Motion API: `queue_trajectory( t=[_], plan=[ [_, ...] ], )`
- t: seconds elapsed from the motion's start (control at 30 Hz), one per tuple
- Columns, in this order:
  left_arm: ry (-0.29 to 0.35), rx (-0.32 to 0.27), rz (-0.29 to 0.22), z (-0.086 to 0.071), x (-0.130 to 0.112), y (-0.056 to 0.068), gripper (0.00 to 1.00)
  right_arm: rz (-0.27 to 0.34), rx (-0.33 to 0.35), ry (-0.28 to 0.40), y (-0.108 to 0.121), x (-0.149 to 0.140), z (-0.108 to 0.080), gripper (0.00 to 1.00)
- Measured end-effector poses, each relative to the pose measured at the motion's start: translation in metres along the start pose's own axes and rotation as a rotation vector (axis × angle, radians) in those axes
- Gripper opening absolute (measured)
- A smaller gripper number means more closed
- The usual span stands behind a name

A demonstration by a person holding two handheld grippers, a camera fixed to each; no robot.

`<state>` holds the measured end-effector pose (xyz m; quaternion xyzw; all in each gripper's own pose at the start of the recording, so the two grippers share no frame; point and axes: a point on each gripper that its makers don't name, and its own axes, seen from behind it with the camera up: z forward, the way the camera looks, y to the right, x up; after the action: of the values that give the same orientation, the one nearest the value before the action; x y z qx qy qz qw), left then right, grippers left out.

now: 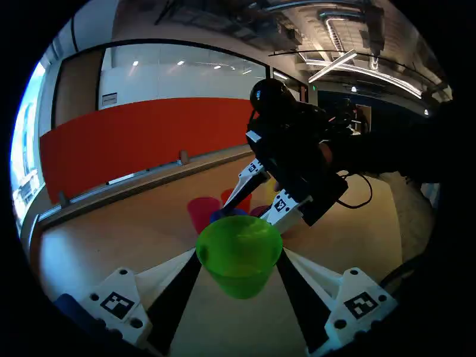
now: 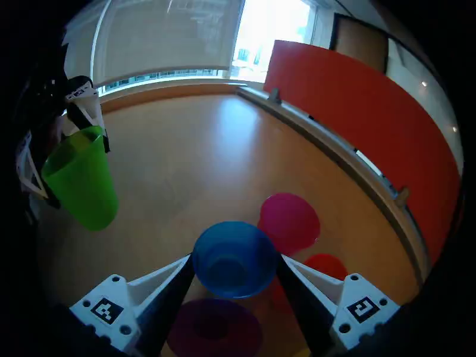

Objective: Pour water

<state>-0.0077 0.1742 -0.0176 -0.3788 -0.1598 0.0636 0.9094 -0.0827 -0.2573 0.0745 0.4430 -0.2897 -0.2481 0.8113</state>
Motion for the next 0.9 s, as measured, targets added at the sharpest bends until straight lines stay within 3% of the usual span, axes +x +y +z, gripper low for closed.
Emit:
queue_trajectory(
  t=[0.4, 0.9],
  plan=[
    [0.003, 0.010, 0.002, -0.001, 0.001, -0.002, 0.86, 0.022, 0.005, 0.017, -0.003, 0.001, -0.003, 0.94],
    [0.016, 0.032, 0.002, -0.004, 0.006, -0.007, 0.86, 0.065, -0.026, 0.181, -0.008, 0.034, -0.032, 0.94]
  ],
)
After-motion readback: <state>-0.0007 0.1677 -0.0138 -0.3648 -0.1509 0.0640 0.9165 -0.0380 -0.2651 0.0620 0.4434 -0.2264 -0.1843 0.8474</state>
